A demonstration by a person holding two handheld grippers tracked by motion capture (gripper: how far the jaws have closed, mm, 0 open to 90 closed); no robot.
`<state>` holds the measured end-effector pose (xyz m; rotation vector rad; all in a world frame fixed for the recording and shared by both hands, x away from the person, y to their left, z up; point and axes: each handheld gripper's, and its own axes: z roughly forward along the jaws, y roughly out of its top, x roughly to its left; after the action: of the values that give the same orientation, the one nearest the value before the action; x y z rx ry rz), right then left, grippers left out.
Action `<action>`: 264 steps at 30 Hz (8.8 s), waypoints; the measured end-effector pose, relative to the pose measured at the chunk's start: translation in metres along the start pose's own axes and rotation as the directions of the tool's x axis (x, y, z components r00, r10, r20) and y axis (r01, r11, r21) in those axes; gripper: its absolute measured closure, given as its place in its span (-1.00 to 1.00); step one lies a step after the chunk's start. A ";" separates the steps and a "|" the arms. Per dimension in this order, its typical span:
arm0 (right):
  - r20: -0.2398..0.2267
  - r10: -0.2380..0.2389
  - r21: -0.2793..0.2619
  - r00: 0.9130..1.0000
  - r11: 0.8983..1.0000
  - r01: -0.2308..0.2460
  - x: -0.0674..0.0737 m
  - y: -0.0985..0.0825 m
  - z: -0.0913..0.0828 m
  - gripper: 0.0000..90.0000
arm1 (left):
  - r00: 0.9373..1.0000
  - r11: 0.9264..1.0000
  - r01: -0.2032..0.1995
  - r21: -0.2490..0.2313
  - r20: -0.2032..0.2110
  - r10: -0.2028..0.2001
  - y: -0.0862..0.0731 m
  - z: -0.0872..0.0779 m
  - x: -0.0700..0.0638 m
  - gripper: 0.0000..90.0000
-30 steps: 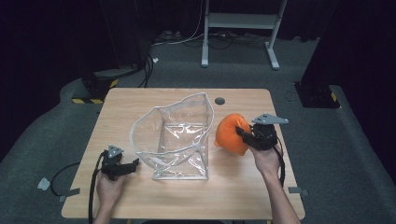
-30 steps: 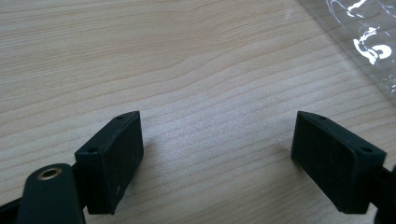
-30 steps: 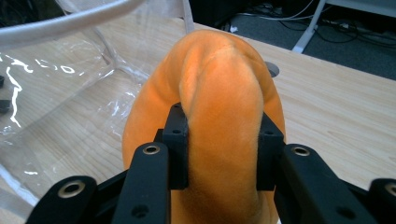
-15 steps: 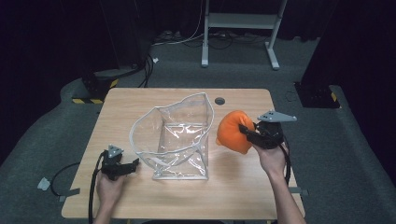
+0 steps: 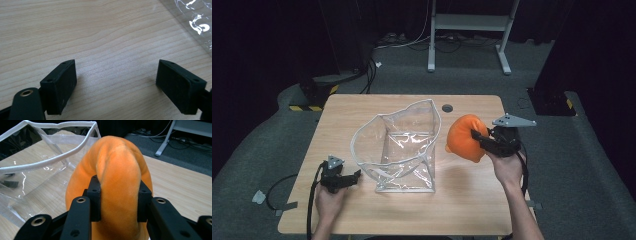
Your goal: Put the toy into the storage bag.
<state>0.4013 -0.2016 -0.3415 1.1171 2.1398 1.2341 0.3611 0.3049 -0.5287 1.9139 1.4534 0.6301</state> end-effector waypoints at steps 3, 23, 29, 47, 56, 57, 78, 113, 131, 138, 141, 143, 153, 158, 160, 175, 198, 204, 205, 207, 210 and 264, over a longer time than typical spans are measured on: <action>-0.002 0.004 -0.008 1.000 1.000 -0.004 0.000 0.003 -0.003 0.48 | 1.000 1.000 0.000 0.000 0.000 0.000 0.000 0.000 0.000 -0.62; -0.023 0.008 -0.058 1.000 0.998 -0.009 0.001 0.024 -0.021 0.48 | 1.000 1.000 -0.001 0.000 0.000 0.001 0.000 0.000 0.000 -0.62; -0.018 0.005 -0.047 1.000 0.999 -0.006 0.000 0.027 -0.021 0.48 | 1.000 1.000 0.000 0.000 0.000 0.000 0.000 0.000 0.000 -0.62; -0.059 -0.015 -0.085 0.998 0.996 0.010 0.009 0.047 -0.029 0.48 | 1.000 1.000 0.000 0.000 0.000 0.000 0.000 0.000 0.000 -0.62; -0.075 -0.028 -0.099 0.997 0.995 0.021 0.016 0.060 -0.032 0.48 | 1.000 1.000 -0.001 -0.001 0.001 0.001 0.000 0.000 0.000 -0.62; -0.077 -0.034 -0.099 0.996 0.995 0.026 0.017 0.061 -0.031 0.48 | 1.000 1.000 0.003 -0.004 0.001 -0.003 0.000 0.000 0.000 -0.62; -0.129 -0.083 -0.114 0.988 0.991 0.069 0.042 0.088 -0.024 0.48 | 1.000 1.000 0.005 -0.003 0.001 -0.005 0.000 0.000 0.000 -0.62; -0.199 -0.146 -0.086 0.969 0.988 0.132 0.088 0.122 0.026 0.47 | 1.000 1.000 0.004 -0.003 0.001 -0.004 0.000 0.000 0.000 -0.62; -0.198 -0.155 -0.032 0.968 0.988 0.152 0.102 0.120 0.062 0.47 | 1.000 1.000 0.003 -0.004 0.001 -0.003 0.000 0.000 0.000 -0.62; -0.192 -0.151 -0.010 0.970 0.988 0.152 0.103 0.115 0.073 0.47 | 1.000 1.000 0.004 -0.004 0.001 -0.004 0.000 0.000 0.000 -0.62; -0.191 -0.152 -0.004 0.970 0.988 0.154 0.103 0.111 0.077 0.47 | 1.000 1.000 0.003 -0.004 0.001 -0.003 0.000 0.000 0.000 -0.62; -0.187 -0.156 0.003 0.970 0.987 0.160 0.103 0.110 0.080 0.47 | 1.000 1.000 0.003 -0.003 0.001 -0.003 0.000 0.000 0.000 -0.62; -0.177 -0.166 0.023 0.970 0.985 0.173 0.103 0.103 0.089 0.47 | 1.000 1.000 0.003 -0.004 0.001 -0.003 0.000 0.000 0.000 -0.62; -0.172 -0.176 0.034 0.969 0.982 0.185 0.103 0.100 0.094 0.46 | 1.000 1.000 0.003 -0.003 0.001 -0.003 0.000 0.000 0.000 -0.62; -0.170 -0.186 0.041 0.968 0.980 0.195 0.103 0.098 0.097 0.46 | 1.000 1.000 0.003 -0.003 0.001 -0.003 0.000 0.000 0.000 -0.62; -0.168 -0.210 0.096 0.963 0.969 0.228 0.105 0.088 0.115 0.43 | 1.000 1.000 0.003 -0.003 0.001 -0.003 0.000 0.000 0.000 -0.62; -0.173 -0.197 0.149 0.965 0.963 0.224 0.099 0.073 0.137 0.38 | 1.000 1.000 0.003 -0.004 0.001 -0.003 0.000 0.000 0.000 -0.62; -0.173 -0.192 0.152 0.966 0.964 0.218 0.097 0.070 0.141 0.34 | 1.000 1.000 0.002 -0.004 0.001 -0.002 0.000 0.000 0.000 -0.62; -0.174 -0.189 0.152 0.966 0.964 0.216 0.097 0.069 0.141 0.33 | 1.000 1.000 0.002 -0.004 0.001 -0.002 0.000 0.000 0.000 -0.62; -0.174 -0.188 0.156 0.967 0.964 0.216 0.096 0.068 0.142 0.31 | 1.000 1.000 0.002 -0.004 0.001 -0.002 0.000 0.000 0.000 -0.62; -0.177 -0.178 0.170 0.968 0.963 0.208 0.095 0.067 0.144 0.27 | 1.000 1.000 0.002 -0.004 0.001 -0.002 0.000 0.000 0.000 -0.62; -0.233 -0.164 0.219 0.958 0.952 0.216 0.093 0.062 0.147 -0.15 | 1.000 1.000 -0.001 -0.002 0.001 0.001 0.000 0.000 0.000 -0.62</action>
<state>0.4744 -0.0333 -0.3607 0.8735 2.5496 1.0660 0.3617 0.3050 -0.5287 1.9133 1.4511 0.6301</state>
